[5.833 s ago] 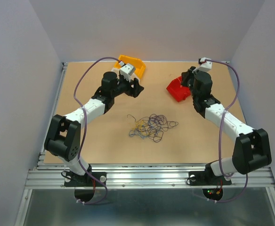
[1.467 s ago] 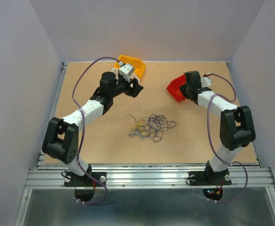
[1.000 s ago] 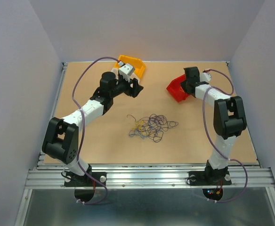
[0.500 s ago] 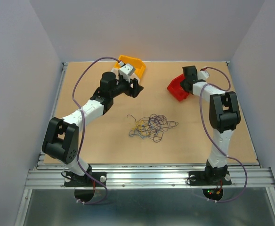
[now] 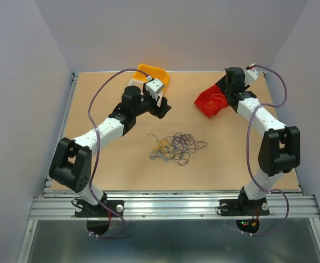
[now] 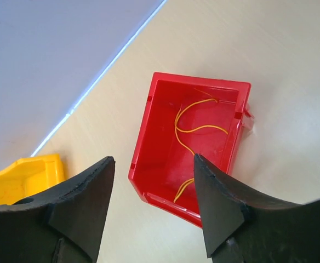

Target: Untangle the cables

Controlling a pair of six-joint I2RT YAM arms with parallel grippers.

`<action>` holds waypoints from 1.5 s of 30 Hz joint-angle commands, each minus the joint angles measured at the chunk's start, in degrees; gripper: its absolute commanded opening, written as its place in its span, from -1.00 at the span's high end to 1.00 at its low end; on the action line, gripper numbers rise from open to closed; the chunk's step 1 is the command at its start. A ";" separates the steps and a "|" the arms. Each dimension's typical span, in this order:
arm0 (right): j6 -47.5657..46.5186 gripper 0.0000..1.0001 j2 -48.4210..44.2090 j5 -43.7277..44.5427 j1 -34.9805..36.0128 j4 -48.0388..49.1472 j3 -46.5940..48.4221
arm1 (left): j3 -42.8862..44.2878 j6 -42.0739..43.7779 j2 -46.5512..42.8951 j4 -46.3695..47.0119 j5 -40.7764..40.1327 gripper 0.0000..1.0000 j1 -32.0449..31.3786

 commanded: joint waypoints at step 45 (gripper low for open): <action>-27.70 -0.47 -47.25 -34.44 -0.07 11.67 -39.18 | 17.44 21.32 19.47 -29.14 -7.36 1.00 -17.91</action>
